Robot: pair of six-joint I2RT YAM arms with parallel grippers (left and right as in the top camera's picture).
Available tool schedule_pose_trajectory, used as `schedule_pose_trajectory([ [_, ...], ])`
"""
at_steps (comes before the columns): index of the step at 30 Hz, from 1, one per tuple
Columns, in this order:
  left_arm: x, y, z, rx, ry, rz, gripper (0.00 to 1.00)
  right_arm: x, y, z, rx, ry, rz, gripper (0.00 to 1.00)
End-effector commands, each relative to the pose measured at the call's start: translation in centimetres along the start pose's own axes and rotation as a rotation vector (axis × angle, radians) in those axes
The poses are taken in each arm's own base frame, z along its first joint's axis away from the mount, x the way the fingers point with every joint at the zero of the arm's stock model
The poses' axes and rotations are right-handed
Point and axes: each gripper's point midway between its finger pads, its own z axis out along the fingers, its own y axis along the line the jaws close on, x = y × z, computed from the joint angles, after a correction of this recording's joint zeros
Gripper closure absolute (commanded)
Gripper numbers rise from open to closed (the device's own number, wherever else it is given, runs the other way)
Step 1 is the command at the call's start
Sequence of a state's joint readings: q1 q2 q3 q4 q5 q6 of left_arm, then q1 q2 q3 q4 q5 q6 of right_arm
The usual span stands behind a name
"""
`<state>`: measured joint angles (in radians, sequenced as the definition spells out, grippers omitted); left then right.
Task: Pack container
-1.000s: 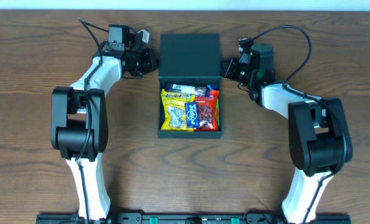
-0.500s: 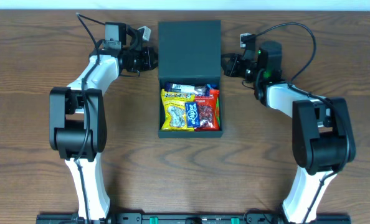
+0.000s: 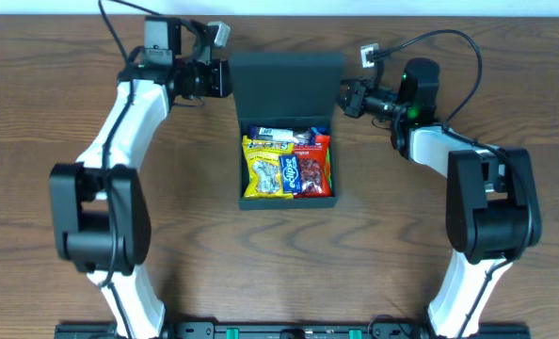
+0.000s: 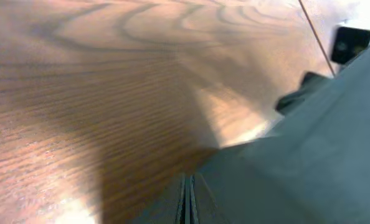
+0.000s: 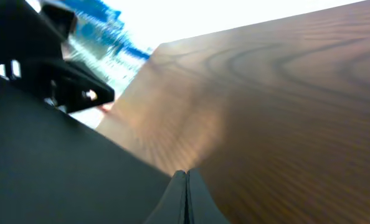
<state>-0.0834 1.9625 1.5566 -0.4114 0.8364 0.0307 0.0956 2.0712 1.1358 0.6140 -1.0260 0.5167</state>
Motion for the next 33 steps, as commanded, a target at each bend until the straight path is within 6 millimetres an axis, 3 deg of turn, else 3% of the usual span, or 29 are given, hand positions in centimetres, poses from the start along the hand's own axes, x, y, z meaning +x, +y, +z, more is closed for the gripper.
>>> schedule_pose_trajectory([
  [1, -0.8, -2.7, -1.6, 0.024, -0.006, 0.148, 0.94, 0.9, 2.6, -0.1, -0.137, 0.069, -0.039, 0.98],
  [11, 3.1, -2.0, -3.1, -0.081, 0.147, 0.107, 0.94, 3.5, 1.5, -0.3, -0.105, 0.15, 0.079, 0.98],
  [20, 5.7, -1.3, -3.8, -0.137, 0.248, 0.036, 0.94, 6.1, -1.6, -1.5, 0.043, 0.205, 0.237, 0.98],
  [29, 8.2, -2.4, -4.9, -0.125, 0.343, 0.002, 0.94, 8.9, -1.8, -3.5, 0.187, 0.314, 0.285, 0.98],
  [33, 8.4, -3.4, -5.9, -0.119, 0.351, 0.013, 0.94, 8.9, -0.5, -5.4, 0.281, 0.365, 0.228, 0.98],
])
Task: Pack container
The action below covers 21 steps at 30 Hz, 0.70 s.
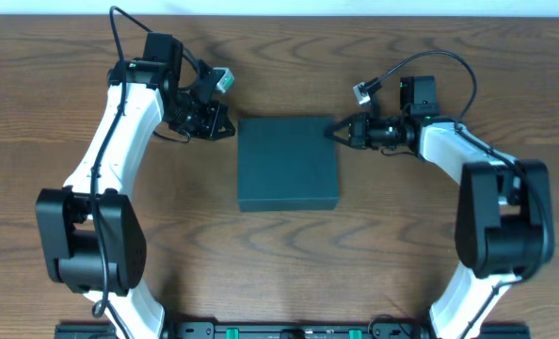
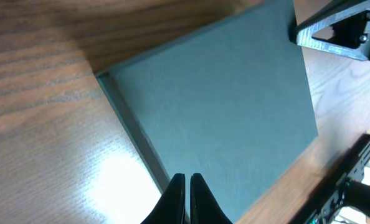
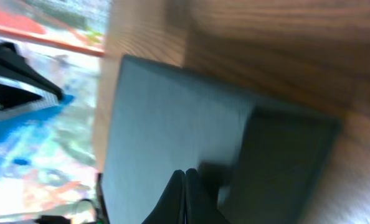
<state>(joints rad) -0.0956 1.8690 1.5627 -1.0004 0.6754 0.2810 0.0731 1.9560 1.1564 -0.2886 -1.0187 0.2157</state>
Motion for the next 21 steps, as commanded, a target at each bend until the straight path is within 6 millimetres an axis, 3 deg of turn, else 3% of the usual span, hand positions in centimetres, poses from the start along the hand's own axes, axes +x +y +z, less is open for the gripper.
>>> schedule_pose_trajectory([
  [1, -0.6, -1.8, -2.4, -0.013, -0.052, 0.073, 0.94, 0.2, -0.6, -1.7, 0.165, -0.012, -0.126, 0.98],
  [10, -0.2, -6.9, -7.6, 0.026, -0.171, 0.16, 0.94, 2.6, 5.4, -7.7, 0.316, -0.016, -0.242, 0.98],
  [21, 3.7, -15.0, -13.4, -0.003, -0.292, 0.362, 0.94, 6.3, 14.7, -15.3, 0.399, -0.185, -0.425, 0.99],
])
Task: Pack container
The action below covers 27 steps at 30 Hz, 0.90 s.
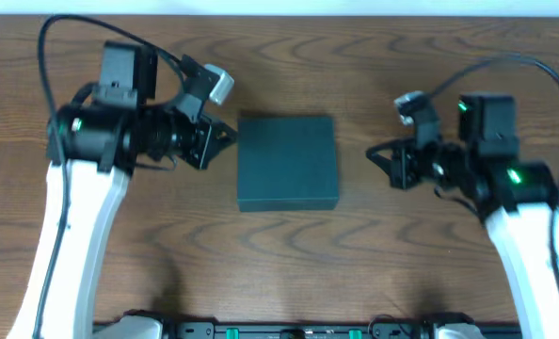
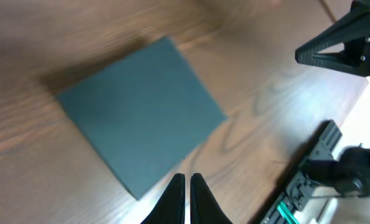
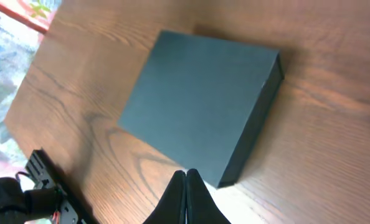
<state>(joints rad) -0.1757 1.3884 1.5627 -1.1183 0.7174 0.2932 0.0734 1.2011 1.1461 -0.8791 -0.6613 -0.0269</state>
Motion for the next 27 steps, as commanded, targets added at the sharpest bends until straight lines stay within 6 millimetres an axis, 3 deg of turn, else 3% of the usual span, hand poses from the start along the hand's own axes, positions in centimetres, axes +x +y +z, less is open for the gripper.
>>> schedule_pose_trajectory([
  [1, 0.1, -2.7, -2.0, -0.015, -0.046, 0.097, 0.94, 0.3, 1.3, -3.0, 0.066, -0.066, -0.076, 0.99],
  [7, 1.4, -5.2, -4.6, -0.064, -0.108, 0.185, 0.94, 2.1, 4.2, -7.4, 0.104, -0.155, -0.151, 0.96],
  [8, 1.5, -5.1, -4.9, -0.086, -0.117, 0.191, 0.94, 2.4, 4.3, -8.0, 0.119, -0.167, -0.157, 0.78],
  [9, 1.7, -5.0, -5.3, -0.11, -0.121, 0.194, 0.94, 2.7, 4.5, -8.5, 0.13, -0.179, -0.162, 0.33],
  [10, 1.8, -4.8, -5.6, -0.134, -0.123, 0.192, 0.85, 2.7, 4.9, -9.0, 0.133, -0.196, -0.172, 0.01],
  [11, 1.9, -4.6, -5.7, -0.149, -0.122, 0.19, 0.65, 2.8, 5.1, -9.3, 0.134, -0.208, -0.181, 0.01],
  [12, 2.1, -4.5, -5.8, -0.159, -0.118, 0.181, 0.07, 2.8, 5.3, -9.6, 0.134, -0.22, -0.189, 0.01],
  [27, 2.7, -4.4, -5.6, -0.155, -0.09, 0.164, 0.05, 3.0, 5.7, -10.0, 0.135, -0.235, -0.2, 0.01],
])
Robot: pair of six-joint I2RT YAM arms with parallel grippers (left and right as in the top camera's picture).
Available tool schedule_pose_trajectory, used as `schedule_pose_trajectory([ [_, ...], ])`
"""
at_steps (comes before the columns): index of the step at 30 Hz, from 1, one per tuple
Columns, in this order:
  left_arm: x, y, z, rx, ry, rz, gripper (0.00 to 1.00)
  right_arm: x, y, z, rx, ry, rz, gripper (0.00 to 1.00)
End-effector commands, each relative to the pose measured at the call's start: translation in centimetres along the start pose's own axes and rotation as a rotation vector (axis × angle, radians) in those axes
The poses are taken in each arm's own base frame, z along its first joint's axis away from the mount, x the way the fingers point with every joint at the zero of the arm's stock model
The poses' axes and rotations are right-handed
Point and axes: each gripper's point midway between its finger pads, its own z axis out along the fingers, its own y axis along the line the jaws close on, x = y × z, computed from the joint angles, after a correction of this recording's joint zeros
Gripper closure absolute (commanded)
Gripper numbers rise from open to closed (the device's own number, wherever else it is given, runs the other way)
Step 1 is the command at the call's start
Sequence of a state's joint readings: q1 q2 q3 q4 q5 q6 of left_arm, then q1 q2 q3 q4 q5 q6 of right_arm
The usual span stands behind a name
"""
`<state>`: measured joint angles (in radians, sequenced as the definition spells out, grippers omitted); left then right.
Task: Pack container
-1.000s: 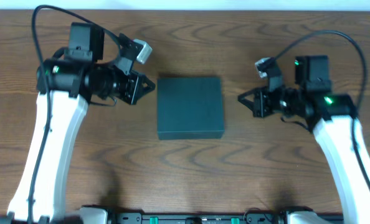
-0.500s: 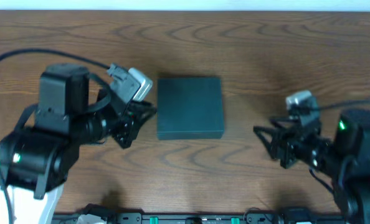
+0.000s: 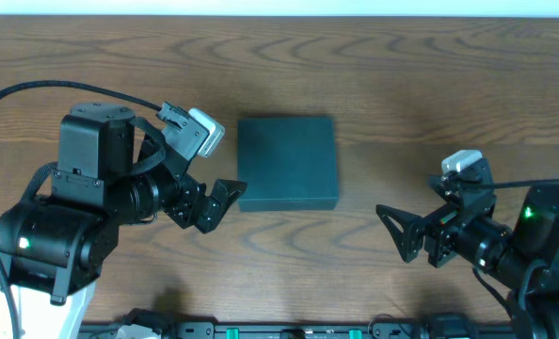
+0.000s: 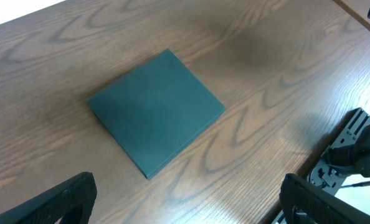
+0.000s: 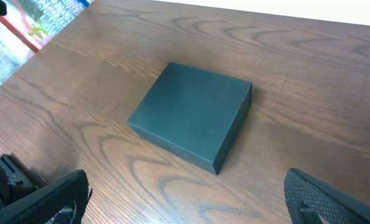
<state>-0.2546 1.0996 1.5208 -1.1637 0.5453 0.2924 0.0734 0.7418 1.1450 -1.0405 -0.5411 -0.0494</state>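
Observation:
A dark teal box (image 3: 287,162) lies shut on the wooden table, its lid flat; whatever it holds is hidden. The left wrist view shows it (image 4: 155,109) well ahead of my left gripper (image 4: 188,208), and the right wrist view shows it (image 5: 191,115) ahead of my right gripper (image 5: 188,202). My left gripper (image 3: 214,202) hangs open by the box's front left corner, apart from it. My right gripper (image 3: 402,234) is open to the front right, farther off. Both hold nothing.
The wooden table (image 3: 430,94) spreads all round the box. A black rail with green fittings (image 3: 279,331) runs along its front edge, and part of it (image 4: 359,152) shows at the right in the left wrist view.
Both grippers were shut, level with the box at its left and right. Now both stand wide open and are nearer the table's front edge. The box has not moved.
At first the box stood open with snack packets inside, both shut grippers at the raised lid's corners. Then the lid was down and the grippers, still shut, were by the back corners. Later they were off to the sides; now they are open and drawn back.

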Motion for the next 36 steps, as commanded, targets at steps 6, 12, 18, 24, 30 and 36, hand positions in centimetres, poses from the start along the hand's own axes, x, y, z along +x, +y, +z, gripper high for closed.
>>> schedule_pose_trajectory([
  [6, 0.3, 0.1, 0.2, -0.003, 0.013, 0.003, 0.05, 0.1, -0.1, 0.0, 0.004, 0.005, -0.01, 0.01],
  [12, 0.9, 0.0, 0.2, -0.005, 0.039, -0.006, 0.05, 0.1, -0.1, 0.0, 0.004, 0.005, -0.01, 0.01],
  [18, 0.9, 1.3, -0.1, -0.091, 0.021, 0.012, 0.05, 0.1, -0.1, 0.0, 0.004, 0.005, -0.01, 0.01],
  [24, 1.4, 4.6, -0.7, -0.279, -0.124, -0.121, 0.05, 0.1, -0.1, 0.0, 0.004, 0.005, -0.01, 0.01],
  [30, 5.2, 6.6, -0.7, -0.377, -0.25, -0.142, 0.05, 0.1, -0.1, 0.0, 0.004, 0.005, -0.01, 0.01],
  [36, 10.5, 8.5, 1.4, -0.462, -0.323, -0.172, 0.05, 0.1, -0.1, 0.0, 0.004, 0.005, -0.01, 0.01],
])
